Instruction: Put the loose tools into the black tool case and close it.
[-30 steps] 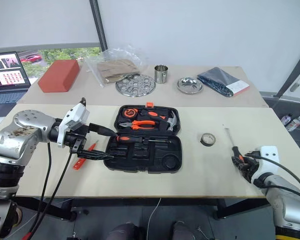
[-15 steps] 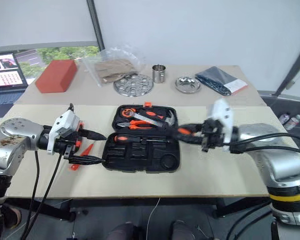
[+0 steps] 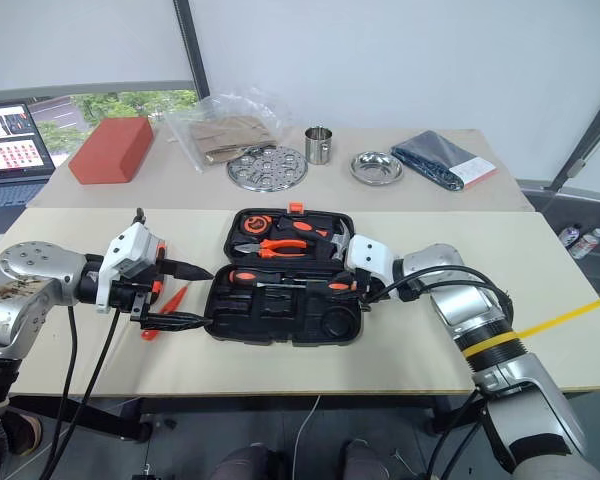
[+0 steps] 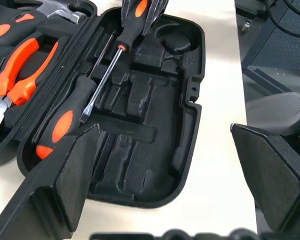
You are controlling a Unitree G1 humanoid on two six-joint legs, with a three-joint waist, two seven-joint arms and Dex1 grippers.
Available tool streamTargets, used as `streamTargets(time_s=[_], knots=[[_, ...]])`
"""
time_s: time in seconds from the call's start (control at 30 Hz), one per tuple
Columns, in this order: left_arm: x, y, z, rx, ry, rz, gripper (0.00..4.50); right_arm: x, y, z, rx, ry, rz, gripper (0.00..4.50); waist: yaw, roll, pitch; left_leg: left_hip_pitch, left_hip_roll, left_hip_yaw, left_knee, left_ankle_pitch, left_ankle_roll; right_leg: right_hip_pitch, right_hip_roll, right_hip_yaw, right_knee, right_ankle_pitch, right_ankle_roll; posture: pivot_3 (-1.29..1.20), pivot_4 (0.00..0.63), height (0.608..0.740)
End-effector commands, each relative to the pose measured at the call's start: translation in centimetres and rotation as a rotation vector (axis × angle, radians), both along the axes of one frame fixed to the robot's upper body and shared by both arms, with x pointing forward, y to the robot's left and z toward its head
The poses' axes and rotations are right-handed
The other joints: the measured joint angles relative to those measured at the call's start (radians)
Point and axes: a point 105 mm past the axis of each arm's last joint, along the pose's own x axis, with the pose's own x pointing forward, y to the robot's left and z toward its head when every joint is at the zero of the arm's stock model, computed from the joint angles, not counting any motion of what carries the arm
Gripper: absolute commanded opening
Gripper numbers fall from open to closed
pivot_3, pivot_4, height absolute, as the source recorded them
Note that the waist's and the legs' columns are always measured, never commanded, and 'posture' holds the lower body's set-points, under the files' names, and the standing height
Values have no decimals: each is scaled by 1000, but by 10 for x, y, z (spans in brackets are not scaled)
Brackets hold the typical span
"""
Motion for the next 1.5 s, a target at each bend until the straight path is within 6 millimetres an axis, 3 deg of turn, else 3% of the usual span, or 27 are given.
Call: streamTargets(time_s=[0.03,0.17,0.23,0.33,0.47,0.63,0.73,0.83,0.93,1.03,1.13,1.2,1.37,1.43,1.5], knots=[[1,-2,11,-10,-49,-13,4500,1,9,20,71,-59,17,2568,-2,0,0,0,0,0,0,0,0,0,0,0,0,0,0,0,150,734],[3,0,11,-7,-51,-10,4500,7,19,39,183,-75,-22,3931,-5,0,0,2,0,0,-2,1,-1,0,0,1,1,0,-1,0,150,734],[5,-1,11,-8,-54,-9,4500,12,22,46,234,-68,-64,3931,-5,0,0,2,0,0,-2,1,-1,0,0,1,1,0,-1,0,150,734],[6,-1,11,-8,-57,-11,4500,12,26,46,257,-45,-76,3242,-4,0,0,2,0,0,-2,1,-1,0,0,1,1,0,-1,0,150,734],[8,-1,10,-7,-59,-10,4500,8,35,31,211,-24,-53,1857,-4,0,0,1,0,0,-3,1,-1,0,0,0,0,0,-1,0,150,734],[10,-2,9,-9,-63,-6,4500,2,47,-15,53,8,-48,153,-8,0,0,2,0,1,-3,1,-1,-1,0,0,1,0,-1,0,150,734],[12,-1,10,-10,-67,0,4500,-4,47,-33,-13,15,-32,153,-9,-1,-1,4,0,2,-3,1,-2,0,0,1,1,-1,-1,0,150,734],[15,3,9,-9,-71,28,4500,-1,46,-32,-14,-17,-46,153,-11,-1,-1,7,0,2,-4,-1,-6,2,1,1,2,-1,-2,0,150,734],[16,10,7,-8,-68,69,4500,3,50,-9,87,-48,-53,153,-11,-1,-1,8,0,2,-3,-1,-7,2,1,2,3,-1,-2,0,150,734],[15,28,6,-21,-66,195,4500,-5,56,43,308,-45,6,153,-13,-1,0,7,1,1,-4,0,-8,1,1,2,3,-1,-3,0,150,734],[3,62,6,-94,-60,430,4500,-32,51,90,459,23,106,802,-19,0,1,3,2,1,-5,2,-5,-3,1,2,3,-1,-4,0,150,734],[-13,83,2,-120,-50,557,4500,-50,46,107,503,59,165,1554,-24,-1,1,2,2,-2,-6,1,-6,-4,1,1,3,-1,-4,0,150,734],[-65,131,-20,-110,-1,818,4500,-82,32,109,469,137,238,3136,-19,-1,1,4,3,-7,-9,-2,-11,0,-2,-3,-1,-2,-5,0,150,734],[-74,134,-21,-123,28,874,4500,-85,30,105,452,146,232,3746,-13,-1,1,4,3,-7,-9,-6,-17,0,-5,-4,-2,-3,-6,0,150,734],[-77,121,-17,-140,52,847,4500,-87,28,101,446,156,223,4476,4,-2,2,4,2,-7,-9,-7,-18,0,-7,-4,-1,-3,-7,0,150,734]])
